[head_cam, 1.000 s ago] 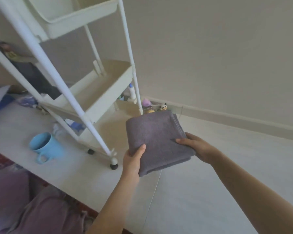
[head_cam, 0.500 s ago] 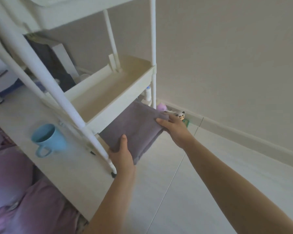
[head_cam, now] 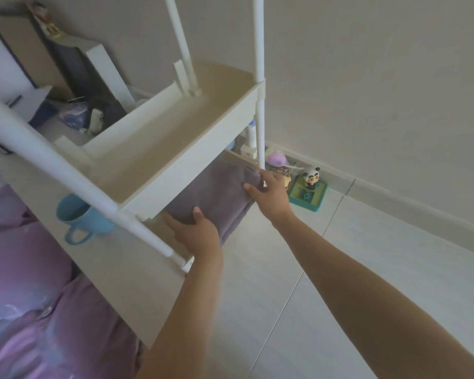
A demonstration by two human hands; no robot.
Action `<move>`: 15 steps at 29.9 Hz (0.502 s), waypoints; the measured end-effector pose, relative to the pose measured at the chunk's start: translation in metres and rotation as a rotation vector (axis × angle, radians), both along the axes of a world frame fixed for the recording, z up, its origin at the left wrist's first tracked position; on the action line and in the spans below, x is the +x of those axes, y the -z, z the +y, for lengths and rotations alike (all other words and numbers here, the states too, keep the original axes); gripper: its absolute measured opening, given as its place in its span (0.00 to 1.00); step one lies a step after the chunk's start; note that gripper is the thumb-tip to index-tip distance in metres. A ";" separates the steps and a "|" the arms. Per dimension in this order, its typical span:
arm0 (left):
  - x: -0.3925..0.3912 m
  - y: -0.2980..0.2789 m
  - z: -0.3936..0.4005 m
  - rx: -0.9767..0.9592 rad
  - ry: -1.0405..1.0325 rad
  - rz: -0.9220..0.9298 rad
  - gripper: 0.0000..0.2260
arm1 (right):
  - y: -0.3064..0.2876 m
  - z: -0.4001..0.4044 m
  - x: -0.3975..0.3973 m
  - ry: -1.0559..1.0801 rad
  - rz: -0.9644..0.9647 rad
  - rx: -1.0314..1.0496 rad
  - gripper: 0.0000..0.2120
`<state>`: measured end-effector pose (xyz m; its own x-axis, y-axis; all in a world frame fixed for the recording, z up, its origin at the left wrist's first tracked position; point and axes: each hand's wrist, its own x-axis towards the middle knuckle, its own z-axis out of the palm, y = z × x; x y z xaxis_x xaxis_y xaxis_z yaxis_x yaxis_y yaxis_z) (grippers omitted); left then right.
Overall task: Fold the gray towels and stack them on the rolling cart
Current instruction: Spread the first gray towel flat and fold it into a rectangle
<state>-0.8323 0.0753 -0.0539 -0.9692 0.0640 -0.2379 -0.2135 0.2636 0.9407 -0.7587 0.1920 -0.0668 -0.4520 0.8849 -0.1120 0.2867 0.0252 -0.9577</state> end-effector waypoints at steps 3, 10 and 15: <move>-0.003 -0.003 -0.003 -0.065 0.008 0.045 0.30 | 0.001 -0.005 0.001 -0.014 0.026 0.029 0.25; -0.028 -0.016 0.002 -0.692 0.342 0.424 0.29 | -0.001 -0.016 0.003 0.017 0.049 0.069 0.24; -0.051 -0.014 0.020 -0.950 0.552 0.235 0.30 | 0.000 -0.017 0.005 -0.010 -0.042 0.069 0.23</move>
